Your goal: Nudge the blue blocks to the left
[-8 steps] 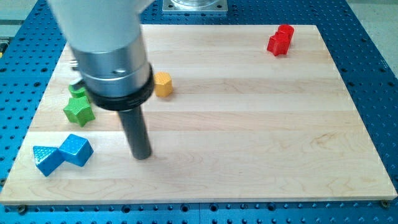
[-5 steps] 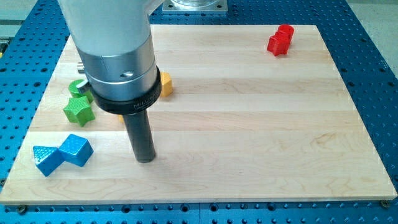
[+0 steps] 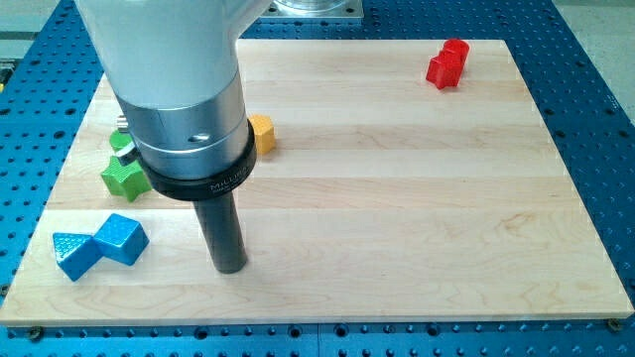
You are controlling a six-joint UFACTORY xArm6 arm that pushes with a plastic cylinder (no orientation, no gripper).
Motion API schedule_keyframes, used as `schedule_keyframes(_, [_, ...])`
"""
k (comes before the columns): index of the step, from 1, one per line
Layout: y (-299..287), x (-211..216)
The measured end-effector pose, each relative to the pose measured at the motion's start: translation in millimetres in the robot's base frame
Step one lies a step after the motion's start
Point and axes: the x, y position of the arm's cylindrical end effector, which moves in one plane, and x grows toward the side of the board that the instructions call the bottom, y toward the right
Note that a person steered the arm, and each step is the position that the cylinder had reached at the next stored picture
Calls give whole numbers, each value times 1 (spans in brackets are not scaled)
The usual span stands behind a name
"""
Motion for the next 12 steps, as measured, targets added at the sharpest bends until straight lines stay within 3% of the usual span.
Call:
schedule_keyframes(7, [-34,12])
schedule_keyframes(12, [-81,-14])
